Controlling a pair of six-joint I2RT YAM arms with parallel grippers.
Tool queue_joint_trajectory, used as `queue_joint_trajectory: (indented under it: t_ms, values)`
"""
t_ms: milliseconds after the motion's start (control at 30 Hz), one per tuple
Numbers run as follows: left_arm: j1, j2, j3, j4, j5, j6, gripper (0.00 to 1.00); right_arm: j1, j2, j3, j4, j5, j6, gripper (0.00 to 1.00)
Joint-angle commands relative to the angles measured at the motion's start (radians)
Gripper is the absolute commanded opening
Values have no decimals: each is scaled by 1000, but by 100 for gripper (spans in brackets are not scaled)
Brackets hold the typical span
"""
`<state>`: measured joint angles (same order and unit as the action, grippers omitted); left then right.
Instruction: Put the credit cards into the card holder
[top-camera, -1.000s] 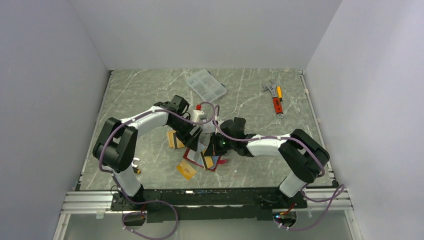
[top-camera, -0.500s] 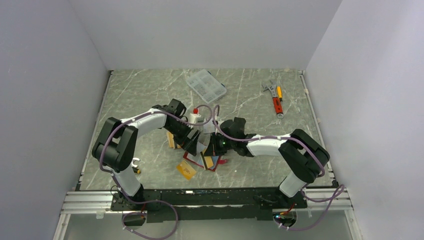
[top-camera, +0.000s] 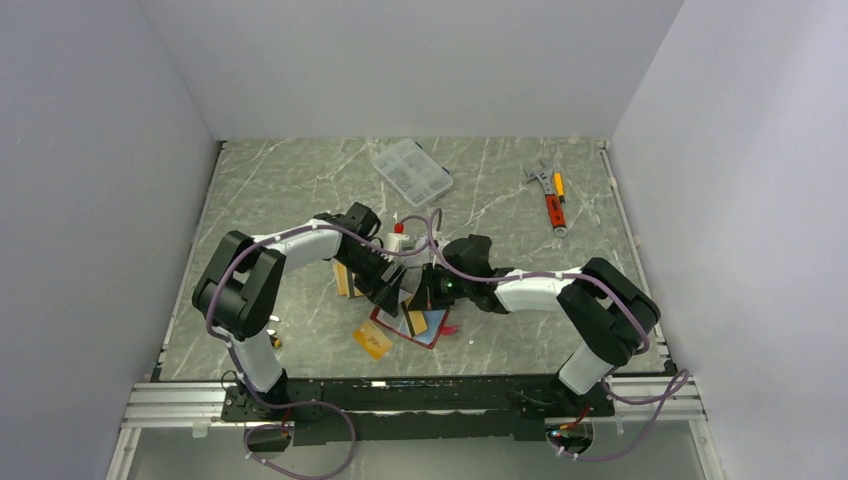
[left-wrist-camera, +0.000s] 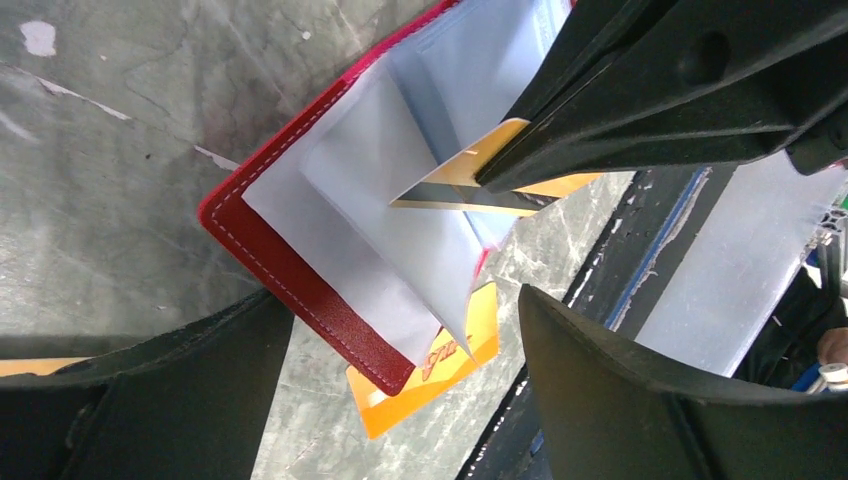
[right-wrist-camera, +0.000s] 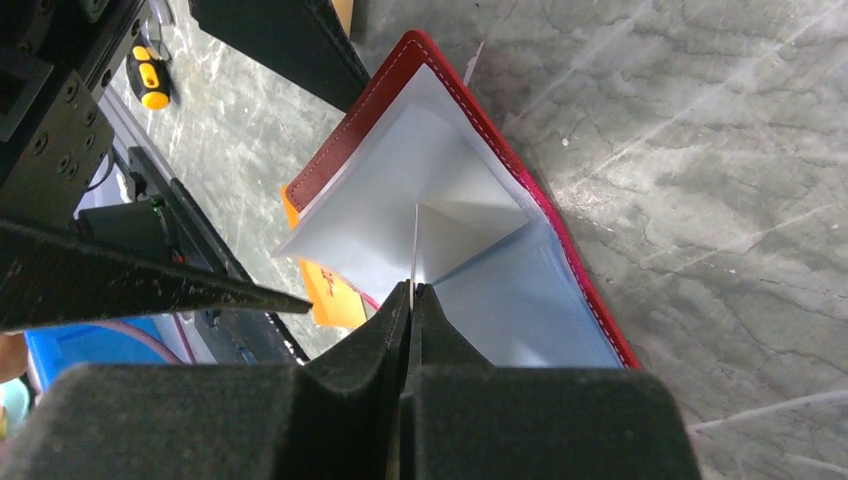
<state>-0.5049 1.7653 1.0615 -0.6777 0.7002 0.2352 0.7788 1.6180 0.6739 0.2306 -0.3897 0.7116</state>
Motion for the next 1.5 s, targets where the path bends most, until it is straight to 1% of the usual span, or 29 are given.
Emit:
queue_joint_trajectory:
  t_ms: [0,67,167,300,467,500,600,667,800,867,1033,1100,1167,1200,1267,1300,1467]
  values:
    - [-9,23,25,29,-20,-15,80,-17,-36,-31,60,-10,6,0]
    - [-8,26,27,28,-28,-18,68,-23,-57,-55,67,-12,6,0]
    - [-9,36,36,23,-19,-23,58,-31,-83,-82,62,-10,3,0]
    - [-9,43,53,11,-3,-27,50,-45,-112,-109,35,-6,-10,0]
    - [-7,38,62,2,30,-39,49,-67,-136,-146,24,-6,-21,0]
    - [-7,39,65,-1,39,-41,46,-72,-137,-153,24,-8,-21,0]
    - [-7,52,74,-6,73,-47,34,-80,-133,-164,26,-11,-26,0]
    - [-9,68,79,-3,87,-50,30,-82,-119,-162,32,-17,-25,0]
    - [-9,92,85,-5,87,-54,29,-83,-103,-153,38,-25,-30,0]
    - [-9,98,86,-5,92,-56,26,-84,-95,-151,41,-28,-33,0]
    - [-9,114,101,-11,123,-66,9,-84,-72,-151,54,-38,-30,0]
    - [-9,125,107,-12,148,-73,5,-85,-66,-151,57,-40,-33,0]
    - [-8,134,111,-17,175,-77,5,-89,-64,-151,57,-40,-34,0]
    - [-8,137,112,-18,189,-77,8,-90,-65,-152,58,-40,-35,0]
    - [-9,146,111,-24,206,-70,23,-93,-63,-155,62,-40,-34,0]
    - [-9,151,111,-28,218,-67,26,-94,-62,-158,66,-42,-33,0]
    - [-9,185,119,-38,236,-62,24,-101,-51,-162,76,-49,-31,0]
